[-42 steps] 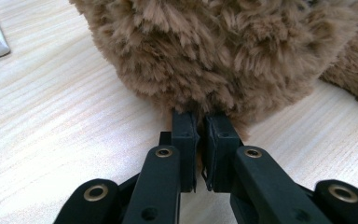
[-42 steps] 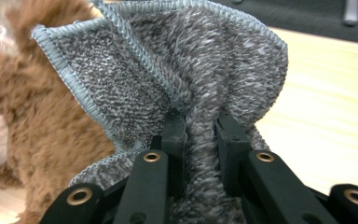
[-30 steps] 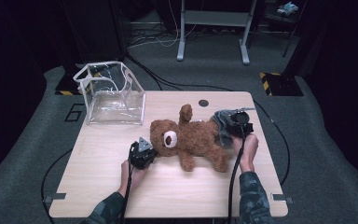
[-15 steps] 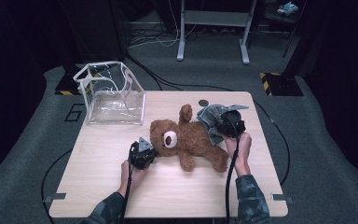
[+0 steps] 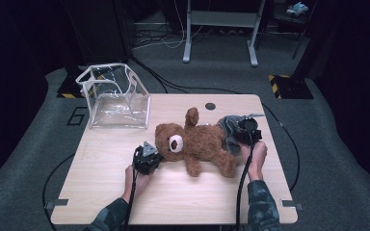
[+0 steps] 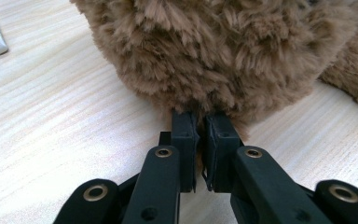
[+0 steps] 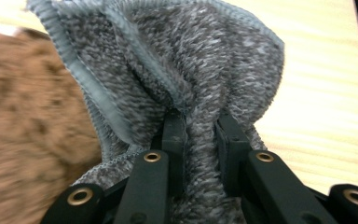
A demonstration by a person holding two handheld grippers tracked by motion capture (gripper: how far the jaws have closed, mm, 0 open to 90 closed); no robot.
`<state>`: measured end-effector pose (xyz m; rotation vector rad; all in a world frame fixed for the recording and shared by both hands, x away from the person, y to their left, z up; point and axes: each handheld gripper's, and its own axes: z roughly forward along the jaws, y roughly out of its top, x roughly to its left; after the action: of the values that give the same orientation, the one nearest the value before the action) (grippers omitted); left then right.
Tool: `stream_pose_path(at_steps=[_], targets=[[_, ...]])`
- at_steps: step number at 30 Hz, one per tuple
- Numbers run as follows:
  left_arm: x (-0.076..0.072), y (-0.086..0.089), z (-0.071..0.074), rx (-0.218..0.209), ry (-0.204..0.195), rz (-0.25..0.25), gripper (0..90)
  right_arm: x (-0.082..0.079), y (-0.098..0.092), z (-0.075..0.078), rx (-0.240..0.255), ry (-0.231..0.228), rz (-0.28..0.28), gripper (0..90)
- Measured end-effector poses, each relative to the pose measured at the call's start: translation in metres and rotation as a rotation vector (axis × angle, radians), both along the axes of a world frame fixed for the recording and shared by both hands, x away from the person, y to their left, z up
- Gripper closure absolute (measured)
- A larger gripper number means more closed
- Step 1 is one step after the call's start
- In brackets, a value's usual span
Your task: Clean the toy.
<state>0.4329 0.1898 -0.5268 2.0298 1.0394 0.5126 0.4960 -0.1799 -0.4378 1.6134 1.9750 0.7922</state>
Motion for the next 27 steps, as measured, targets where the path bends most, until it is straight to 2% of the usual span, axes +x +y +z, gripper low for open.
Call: stream_pose_path(at_steps=[2,6,11,13,15,16,18,20,22,23,27], targets=[[0.000,0.000,0.000,-0.001,0.000,0.000,83.7,-0.009,0.004,0.010,0.020,-0.027,0.014,76.8],[0.000,0.001,0.000,-0.001,-0.002,0.001,82.9,-0.024,0.019,0.030,0.037,-0.076,0.093,76.9],[0.000,0.002,0.000,-0.011,0.001,0.005,75.7,-0.036,0.055,0.040,0.050,-0.104,0.205,76.8],[0.000,0.003,0.001,-0.011,0.004,0.004,67.0,-0.039,0.069,0.041,0.052,-0.110,0.239,76.8],[0.000,0.004,0.000,-0.029,-0.002,0.013,57.9,-0.040,0.080,0.042,0.052,-0.115,0.270,76.8],[0.000,0.006,0.001,-0.022,0.010,0.007,50.4,-0.040,0.086,0.042,0.052,-0.113,0.284,76.8],[-0.001,0.009,0.002,-0.020,0.016,0.010,42.5,-0.041,0.098,0.043,0.057,-0.108,0.301,76.8],[-0.003,0.014,0.005,-0.029,0.002,0.020,36.1,-0.040,0.108,0.044,0.055,-0.106,0.328,76.7],[-0.003,0.021,0.007,-0.019,0.003,0.021,33.7,-0.039,0.119,0.044,0.054,-0.111,0.355,76.7],[-0.003,0.023,0.007,-0.017,0.008,0.020,34.1,-0.039,0.126,0.045,0.066,-0.103,0.357,76.6],[-0.002,0.028,0.005,-0.011,0.024,0.017,37.8,-0.038,0.151,0.048,0.063,-0.109,0.417,76.3]])
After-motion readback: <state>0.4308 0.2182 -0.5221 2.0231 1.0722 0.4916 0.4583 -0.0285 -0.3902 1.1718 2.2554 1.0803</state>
